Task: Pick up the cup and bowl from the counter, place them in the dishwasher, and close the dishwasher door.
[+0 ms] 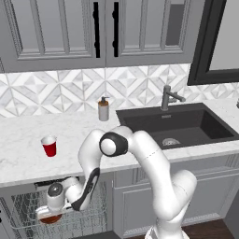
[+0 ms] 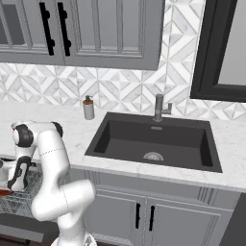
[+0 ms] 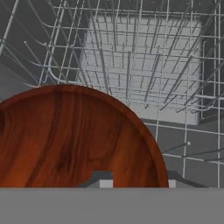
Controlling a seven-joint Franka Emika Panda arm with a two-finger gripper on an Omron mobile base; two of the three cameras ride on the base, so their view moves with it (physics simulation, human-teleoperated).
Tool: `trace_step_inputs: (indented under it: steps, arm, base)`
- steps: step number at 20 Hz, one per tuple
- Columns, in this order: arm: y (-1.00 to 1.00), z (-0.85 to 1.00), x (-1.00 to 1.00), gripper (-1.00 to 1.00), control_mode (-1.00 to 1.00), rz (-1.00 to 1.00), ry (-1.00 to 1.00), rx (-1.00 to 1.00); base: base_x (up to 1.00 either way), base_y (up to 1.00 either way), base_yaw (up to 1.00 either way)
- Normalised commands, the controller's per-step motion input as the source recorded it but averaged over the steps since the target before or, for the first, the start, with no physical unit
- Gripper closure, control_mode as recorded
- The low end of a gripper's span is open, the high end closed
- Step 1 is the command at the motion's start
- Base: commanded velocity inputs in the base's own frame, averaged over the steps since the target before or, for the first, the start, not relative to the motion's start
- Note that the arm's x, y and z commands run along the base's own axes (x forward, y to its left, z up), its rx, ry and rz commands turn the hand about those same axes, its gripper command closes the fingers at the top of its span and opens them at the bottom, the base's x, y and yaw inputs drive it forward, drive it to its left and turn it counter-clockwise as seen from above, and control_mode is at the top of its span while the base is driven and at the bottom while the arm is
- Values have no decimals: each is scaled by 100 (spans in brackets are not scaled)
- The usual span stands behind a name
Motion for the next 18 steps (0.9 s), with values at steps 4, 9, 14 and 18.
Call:
trace_step_inputs:
  steps: [4,9,14,18]
  arm:
    - [14,-4,-4,-100,-100,0,8,0]
    - [1,0,-2,-100,-100,0,0,0]
    - [0,18,-4,-100,-100,0,-7,0]
    - [0,54,-4,-100,-100,0,-11,0]
  base:
    - [0,0,0]
    - [0,0,0]
    - [0,0,0]
    - [0,0,0]
